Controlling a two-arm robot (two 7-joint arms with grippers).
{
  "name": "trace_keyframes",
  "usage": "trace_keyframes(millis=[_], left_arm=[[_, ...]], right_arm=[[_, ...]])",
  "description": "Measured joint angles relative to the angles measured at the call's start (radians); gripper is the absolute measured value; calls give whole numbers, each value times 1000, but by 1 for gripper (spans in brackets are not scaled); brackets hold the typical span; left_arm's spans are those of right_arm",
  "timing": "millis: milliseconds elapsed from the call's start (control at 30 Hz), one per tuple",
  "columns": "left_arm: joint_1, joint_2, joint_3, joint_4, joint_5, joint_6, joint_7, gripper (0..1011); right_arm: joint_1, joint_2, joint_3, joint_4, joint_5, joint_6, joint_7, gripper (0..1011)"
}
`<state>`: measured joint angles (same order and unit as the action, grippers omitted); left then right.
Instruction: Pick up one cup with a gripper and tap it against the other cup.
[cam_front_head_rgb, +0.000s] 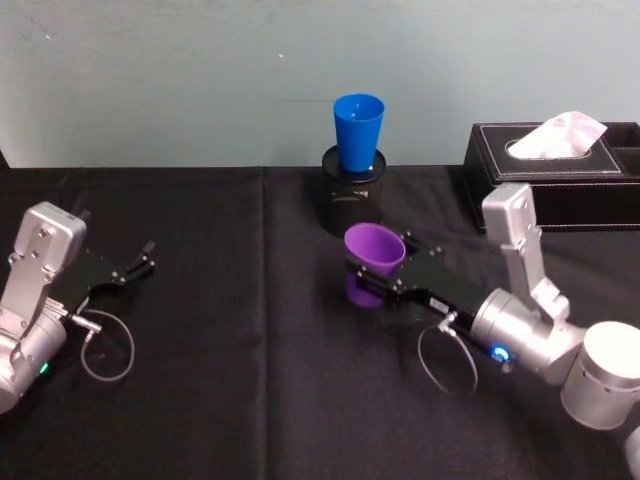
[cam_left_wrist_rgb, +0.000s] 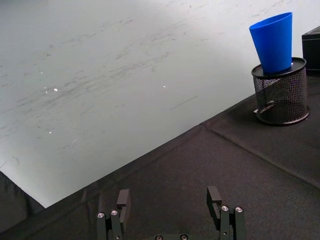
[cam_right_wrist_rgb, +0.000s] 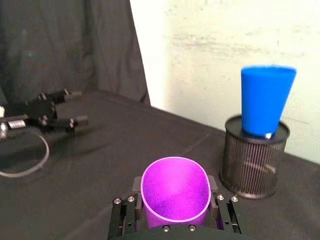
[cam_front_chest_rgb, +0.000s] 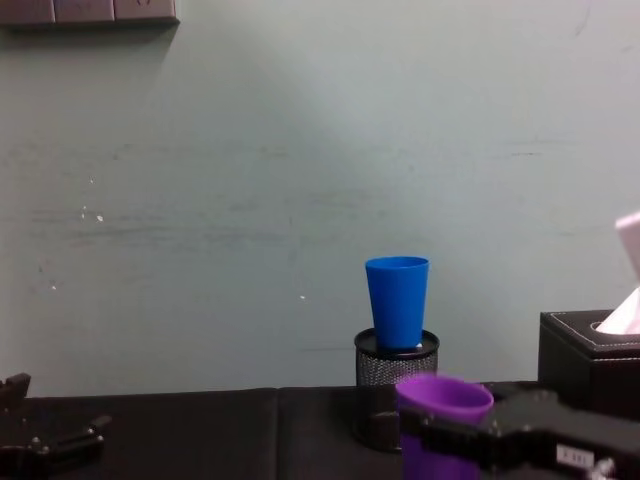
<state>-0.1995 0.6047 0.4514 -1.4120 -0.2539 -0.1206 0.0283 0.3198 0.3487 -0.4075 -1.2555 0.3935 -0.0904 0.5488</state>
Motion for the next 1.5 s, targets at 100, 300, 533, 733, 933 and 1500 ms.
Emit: trace_keyframes(millis=[100,300,533,733,933,1500], left_arm=[[0,0,0,0,0,0,0,1000],[0,0,0,0,0,0,0,1000],[0,0,0,0,0,0,0,1000],[0,0,0,0,0,0,0,1000],[0,0,0,0,0,0,0,1000],[0,0,0,0,0,0,0,1000]], right_arm=[[5,13,7,-40,21,33,7,724],[21,42,20,-117,75,101,23,726],[37,78,15,-179,100,160,24,724],[52,103,6,-207,114,178,17,724],[64,123,-9,-219,117,187,7,724],[79,146,-31,-226,124,196,-4,724]])
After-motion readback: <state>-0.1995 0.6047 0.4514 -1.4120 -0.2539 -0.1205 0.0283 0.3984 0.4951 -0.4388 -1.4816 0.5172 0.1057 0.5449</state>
